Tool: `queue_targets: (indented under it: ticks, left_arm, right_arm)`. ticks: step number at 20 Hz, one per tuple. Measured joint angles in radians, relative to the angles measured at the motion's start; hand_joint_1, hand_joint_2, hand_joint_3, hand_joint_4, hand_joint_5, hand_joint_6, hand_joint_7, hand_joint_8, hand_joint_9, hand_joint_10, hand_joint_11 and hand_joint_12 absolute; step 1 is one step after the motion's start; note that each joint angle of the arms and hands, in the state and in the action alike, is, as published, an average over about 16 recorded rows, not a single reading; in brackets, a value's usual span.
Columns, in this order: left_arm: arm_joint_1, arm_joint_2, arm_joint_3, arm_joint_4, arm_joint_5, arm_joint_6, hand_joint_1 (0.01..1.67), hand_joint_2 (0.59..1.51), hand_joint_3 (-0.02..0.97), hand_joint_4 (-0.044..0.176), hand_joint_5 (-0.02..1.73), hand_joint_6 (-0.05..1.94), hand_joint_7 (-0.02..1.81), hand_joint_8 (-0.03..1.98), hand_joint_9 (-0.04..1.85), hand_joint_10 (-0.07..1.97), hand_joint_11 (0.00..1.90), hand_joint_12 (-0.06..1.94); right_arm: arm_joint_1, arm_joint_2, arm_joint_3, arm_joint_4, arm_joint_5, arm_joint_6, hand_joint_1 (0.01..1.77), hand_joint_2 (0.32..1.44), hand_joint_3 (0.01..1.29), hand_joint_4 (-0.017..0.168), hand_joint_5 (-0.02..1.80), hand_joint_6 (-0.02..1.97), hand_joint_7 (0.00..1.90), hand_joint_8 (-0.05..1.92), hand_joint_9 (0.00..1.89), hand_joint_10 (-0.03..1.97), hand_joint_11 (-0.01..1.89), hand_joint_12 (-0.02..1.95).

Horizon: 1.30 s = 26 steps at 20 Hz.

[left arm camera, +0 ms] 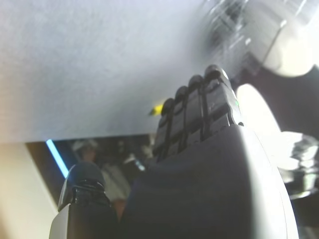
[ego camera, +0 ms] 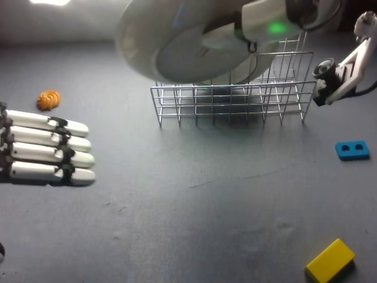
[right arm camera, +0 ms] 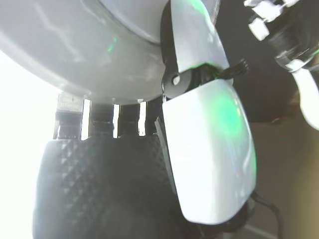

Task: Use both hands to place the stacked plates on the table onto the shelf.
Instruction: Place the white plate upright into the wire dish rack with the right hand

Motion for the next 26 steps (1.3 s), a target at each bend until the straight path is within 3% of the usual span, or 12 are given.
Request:
queue_targets:
  ticks: [10, 18, 26]
  left_arm:
    - [-0.115, 0.011, -0.081, 0.055, -0.143, 0.046, 0.02, 1.13, 0.022, -0.004, 0.05, 0.01, 0.04, 0.01, 0.02, 0.01, 0.02, 0.01]
    - [-0.287, 0.041, -0.157, 0.124, -0.184, 0.041, 0.02, 1.126, 0.02, -0.004, 0.04, 0.01, 0.04, 0.01, 0.02, 0.01, 0.02, 0.01]
    - [-0.423, 0.069, -0.186, 0.215, -0.193, 0.016, 0.02, 1.117, 0.015, -0.004, 0.03, 0.01, 0.04, 0.01, 0.02, 0.01, 0.02, 0.01]
  right_arm:
    - [-0.042, -0.022, 0.096, 0.045, 0.017, 0.021, 1.35, 1.03, 0.01, -0.002, 0.76, 1.18, 0.88, 1.19, 0.81, 1.39, 0.59, 1.56]
    - [-0.118, -0.06, 0.175, 0.027, 0.046, 0.025, 1.34, 1.04, 0.01, -0.006, 0.76, 1.17, 0.9, 1.15, 0.82, 1.36, 0.58, 1.55]
    - [-0.198, -0.097, 0.245, 0.012, 0.074, 0.041, 1.31, 1.05, 0.01, -0.009, 0.77, 1.15, 0.92, 1.13, 0.82, 1.27, 0.57, 1.52]
